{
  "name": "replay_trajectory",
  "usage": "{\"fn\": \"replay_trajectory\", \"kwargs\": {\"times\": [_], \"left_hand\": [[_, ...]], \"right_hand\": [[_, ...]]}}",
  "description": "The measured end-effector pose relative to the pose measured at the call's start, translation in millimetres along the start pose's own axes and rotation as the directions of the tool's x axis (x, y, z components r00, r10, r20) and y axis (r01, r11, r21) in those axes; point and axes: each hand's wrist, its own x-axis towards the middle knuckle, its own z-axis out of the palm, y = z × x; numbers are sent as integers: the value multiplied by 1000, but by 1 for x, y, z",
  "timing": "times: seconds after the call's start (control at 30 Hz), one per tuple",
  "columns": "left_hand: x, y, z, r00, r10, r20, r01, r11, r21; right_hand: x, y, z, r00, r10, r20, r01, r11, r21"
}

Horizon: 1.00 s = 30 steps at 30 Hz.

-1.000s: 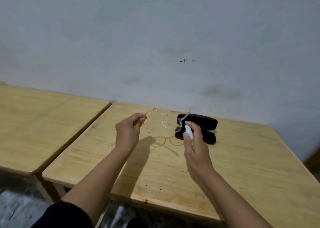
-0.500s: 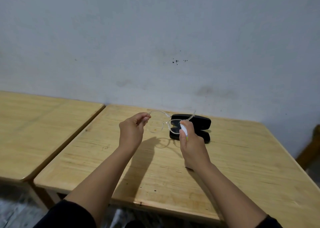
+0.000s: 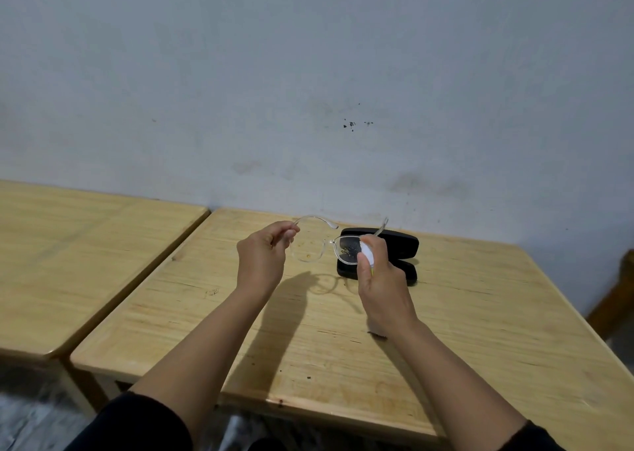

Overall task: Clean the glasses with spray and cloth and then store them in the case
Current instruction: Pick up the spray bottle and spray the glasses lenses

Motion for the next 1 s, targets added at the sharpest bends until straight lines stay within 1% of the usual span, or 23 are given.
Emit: {"fn": "replay_trajectory", "kwargs": {"times": [0.07, 0.17, 0.27, 0.37, 0.47, 0.53, 0.57, 0.6, 0.63, 0.67, 0.7, 0.73, 0.77, 0.83, 1.0], "left_hand": [[-1, 0, 2, 1000, -7, -1, 7, 1000, -6], [-3, 2, 8, 1000, -10, 11, 10, 1000, -14], [-5, 3, 13, 1000, -2, 27, 3, 1000, -16], [-5, 4, 13, 1000, -2, 31, 3, 1000, -13], [-5, 6, 12, 999, -17, 32, 18, 999, -28], [-4, 7, 9, 1000, -20, 21, 21, 999, -35], [-3, 8, 6, 1000, -23, 8, 23, 999, -39], [-2, 8, 4, 999, -31, -9, 30, 998, -50], [0, 8, 1, 999, -40, -26, 38, 997, -67], [1, 8, -1, 998, -50, -42, 47, 996, -80], [3, 7, -3, 997, -61, -55, 56, 995, -89], [5, 7, -4, 995, -71, -66, 64, 993, -99], [6, 7, -4, 994, -81, -76, 72, 990, -117], [6, 9, -4, 991, -98, -88, 83, 984, -160], [6, 14, 2, 992, -98, -81, 81, 978, -191]], "right_hand": [[-2, -7, 4, 999, -41, 16, 41, 999, 3], [-4, -18, 12, 996, -90, 29, 91, 995, -43], [-5, -30, 14, 994, -91, 55, 93, 995, -47], [-5, -35, 12, 995, -95, 38, 95, 995, -6], [-4, -35, 11, 997, -61, 47, 62, 998, -23], [-6, -31, 13, 998, -58, -18, 58, 997, 45], [-6, -26, 14, 997, -22, -72, 31, 990, 134], [-7, -22, 13, 992, 65, -105, -34, 960, 278], [-7, -19, 11, 979, 182, -94, -120, 883, 454], [-8, -17, 8, 956, 293, -30, -212, 754, 622], [-9, -16, 5, 925, 376, 43, -284, 614, 736], [-8, -15, 1, 902, 420, 101, -329, 517, 790], [-7, -14, -1, 888, 438, 140, -355, 459, 814], [-3, -15, -4, 882, 433, 185, -371, 398, 839], [3, -22, -5, 901, 369, 227, -365, 364, 857]]}}
